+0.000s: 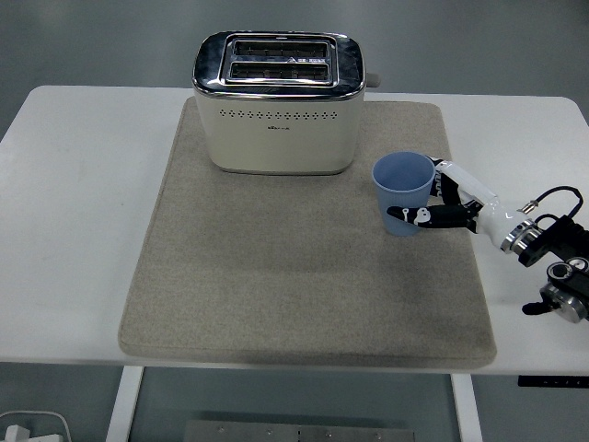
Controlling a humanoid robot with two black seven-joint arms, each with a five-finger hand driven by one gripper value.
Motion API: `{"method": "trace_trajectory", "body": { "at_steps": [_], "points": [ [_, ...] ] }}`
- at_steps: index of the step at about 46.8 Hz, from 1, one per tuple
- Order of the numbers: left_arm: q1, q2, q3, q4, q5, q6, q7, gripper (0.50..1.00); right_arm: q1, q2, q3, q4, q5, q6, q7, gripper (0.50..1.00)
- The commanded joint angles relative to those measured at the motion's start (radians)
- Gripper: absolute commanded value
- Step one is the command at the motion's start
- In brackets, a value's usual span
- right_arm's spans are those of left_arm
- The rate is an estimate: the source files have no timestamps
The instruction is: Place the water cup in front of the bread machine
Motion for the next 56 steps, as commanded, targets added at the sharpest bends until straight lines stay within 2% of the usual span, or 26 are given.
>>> {"method": "trace_trajectory", "body": {
  "at_steps": [1, 14, 18, 19, 27, 32, 48, 56],
  "points": [
    [0.000, 0.000, 0.000, 0.000, 0.000, 0.000, -0.001, 1.000, 0.008, 0.012, 0.002, 0.024, 0.006, -0.010, 0.000, 0.500],
    [0.000, 0.000, 0.000, 0.000, 0.000, 0.000, 0.001, 1.000, 0.034, 0.199, 0.004, -0.011, 0.007, -0.080, -0.001, 0.500],
    [0.000, 0.000, 0.000, 0.000, 0.000, 0.000, 0.001, 1.000, 0.045, 0.260, 0.004, -0.054, 0.007, -0.096, -0.001, 0.500],
    [0.000, 0.000, 0.000, 0.000, 0.000, 0.000, 0.001, 1.000, 0.052, 0.346, 0.004, -0.118, 0.006, -0.097, 0.002, 0.500],
    [0.000, 0.000, 0.000, 0.000, 0.000, 0.000, 0.001, 1.000, 0.052, 0.435, 0.002, -0.195, 0.003, -0.099, 0.016, 0.500],
    [0.000, 0.000, 0.000, 0.000, 0.000, 0.000, -0.001, 1.000, 0.054, 0.468, 0.002, -0.218, 0.003, -0.112, 0.020, 0.500],
    [0.000, 0.000, 0.000, 0.000, 0.000, 0.000, -0.001, 1.000, 0.055, 0.491, 0.001, -0.223, -0.010, -0.131, 0.020, 0.500],
    [0.000, 0.000, 0.000, 0.000, 0.000, 0.000, 0.001, 1.000, 0.064, 0.509, -0.001, -0.270, -0.013, -0.132, 0.020, 0.500]
  ]
}}
